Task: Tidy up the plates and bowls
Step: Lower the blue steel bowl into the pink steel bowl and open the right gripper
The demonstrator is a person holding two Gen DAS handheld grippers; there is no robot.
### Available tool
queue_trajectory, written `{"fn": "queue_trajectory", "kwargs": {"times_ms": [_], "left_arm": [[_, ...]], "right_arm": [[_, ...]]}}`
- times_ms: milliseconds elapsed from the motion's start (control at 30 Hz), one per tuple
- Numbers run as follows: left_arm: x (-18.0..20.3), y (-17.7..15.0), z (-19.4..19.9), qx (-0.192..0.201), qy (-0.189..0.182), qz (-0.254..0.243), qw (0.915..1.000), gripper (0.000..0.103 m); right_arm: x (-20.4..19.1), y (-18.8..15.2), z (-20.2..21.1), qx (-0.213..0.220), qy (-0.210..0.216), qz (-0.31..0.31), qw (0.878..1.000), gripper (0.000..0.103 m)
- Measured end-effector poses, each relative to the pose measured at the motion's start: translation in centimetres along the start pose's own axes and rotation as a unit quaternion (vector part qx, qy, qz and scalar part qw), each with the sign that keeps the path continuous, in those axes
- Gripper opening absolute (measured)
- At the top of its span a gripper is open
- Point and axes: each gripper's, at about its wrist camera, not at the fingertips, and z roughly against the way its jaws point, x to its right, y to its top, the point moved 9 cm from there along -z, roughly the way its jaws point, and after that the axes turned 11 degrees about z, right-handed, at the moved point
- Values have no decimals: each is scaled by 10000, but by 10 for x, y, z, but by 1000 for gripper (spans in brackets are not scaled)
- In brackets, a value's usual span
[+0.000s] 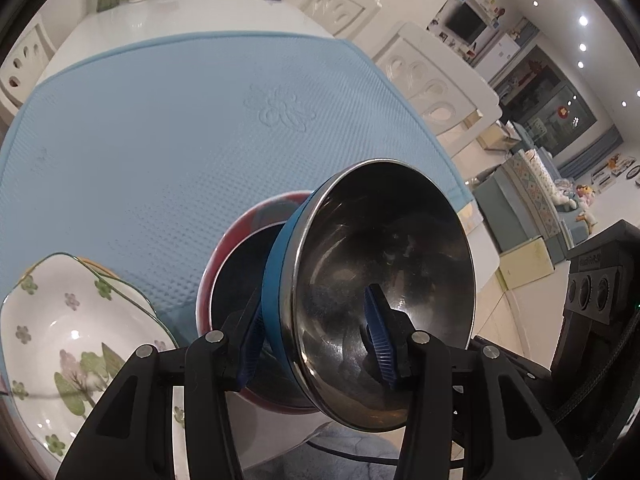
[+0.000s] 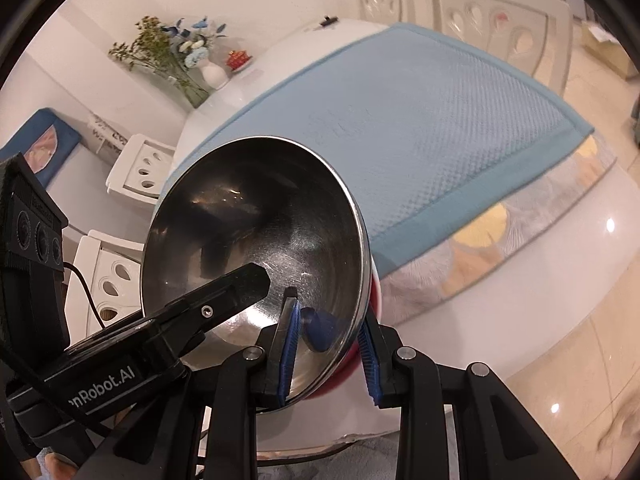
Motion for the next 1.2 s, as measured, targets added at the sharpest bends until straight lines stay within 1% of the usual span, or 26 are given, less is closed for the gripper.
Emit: {"fn": "queue_trajectory", "kwargs": {"times_ms": [233, 633, 800, 867, 1000, 1133, 1200], "left_arm": [[-6, -3, -6, -153, -16, 98, 9998, 44], [-10, -5, -4, -147, 23, 89, 9998, 44], [-17, -7, 3, -42, 101, 110, 9999, 44], [-20, -7, 7, 12, 76, 145, 9999, 44], [-25, -11, 9, -32, 5, 235, 9997, 44], [-27, -16, 9, -65, 24, 238, 9997, 44], [-29, -17, 8, -86, 1, 294, 9995, 46]], "right_arm": [[5, -6, -11, -194, 16, -121, 9997, 28], [6, -7, -11, -206, -74, -69, 9997, 29], [1, -6, -13, -253, -192, -10, 9995, 29], [1, -7, -13, -273, -254, -2, 9993, 29], [-2, -6, -12, -267, -429, 105, 9987, 31], [-4, -8, -13, -315, -441, 139, 9984, 31], [-3, -11, -13, -348, -433, 124, 9984, 32]]}}
